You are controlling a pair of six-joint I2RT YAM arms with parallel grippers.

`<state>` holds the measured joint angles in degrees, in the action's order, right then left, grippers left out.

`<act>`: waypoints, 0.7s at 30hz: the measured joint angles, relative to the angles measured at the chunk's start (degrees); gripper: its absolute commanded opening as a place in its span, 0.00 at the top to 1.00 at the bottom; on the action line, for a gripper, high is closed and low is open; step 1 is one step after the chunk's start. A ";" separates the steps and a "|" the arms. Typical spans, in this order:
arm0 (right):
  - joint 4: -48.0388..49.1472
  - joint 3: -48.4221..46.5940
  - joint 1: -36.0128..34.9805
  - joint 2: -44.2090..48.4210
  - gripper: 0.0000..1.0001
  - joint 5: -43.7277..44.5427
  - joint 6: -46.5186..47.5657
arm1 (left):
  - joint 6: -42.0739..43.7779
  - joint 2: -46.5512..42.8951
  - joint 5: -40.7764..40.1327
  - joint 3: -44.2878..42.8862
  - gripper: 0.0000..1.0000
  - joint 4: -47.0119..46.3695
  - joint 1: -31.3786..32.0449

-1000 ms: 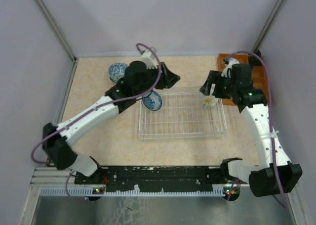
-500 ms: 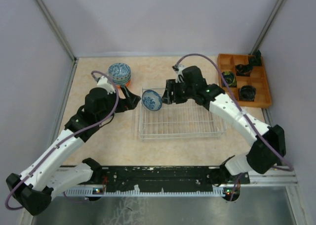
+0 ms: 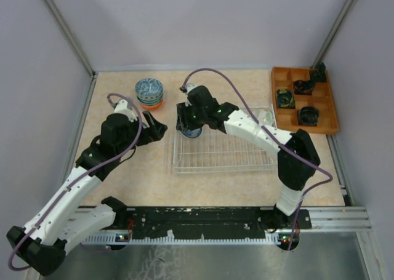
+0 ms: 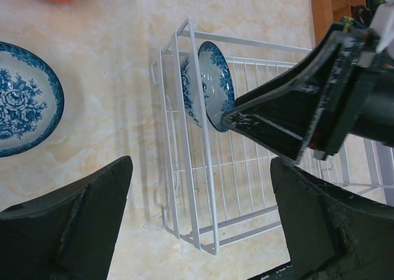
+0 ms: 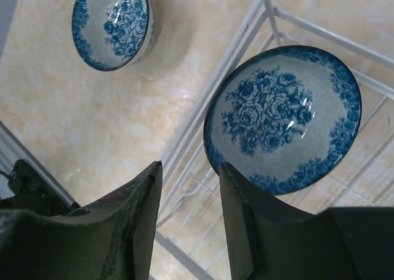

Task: Load the bowls into the dish rack
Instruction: Pick up the bowl from the dish rack.

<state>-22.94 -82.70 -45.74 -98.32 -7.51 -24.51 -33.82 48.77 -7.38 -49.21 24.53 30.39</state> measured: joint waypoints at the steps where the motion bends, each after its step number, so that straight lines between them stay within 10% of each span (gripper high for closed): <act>1: 0.24 -0.68 -0.44 -1.22 0.59 0.83 0.09 | 0.02 -0.13 0.11 0.00 0.01 0.02 -0.26; 21: 0.31 -2.19 -1.77 -8.52 0.68 5.51 2.73 | 0.22 0.74 3.63 0.09 0.02 -0.13 -2.95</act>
<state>-22.63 -84.88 -47.51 -106.85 -2.00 -21.78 -33.61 49.52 -3.75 -49.12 24.40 27.44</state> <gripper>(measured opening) 0.354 0.987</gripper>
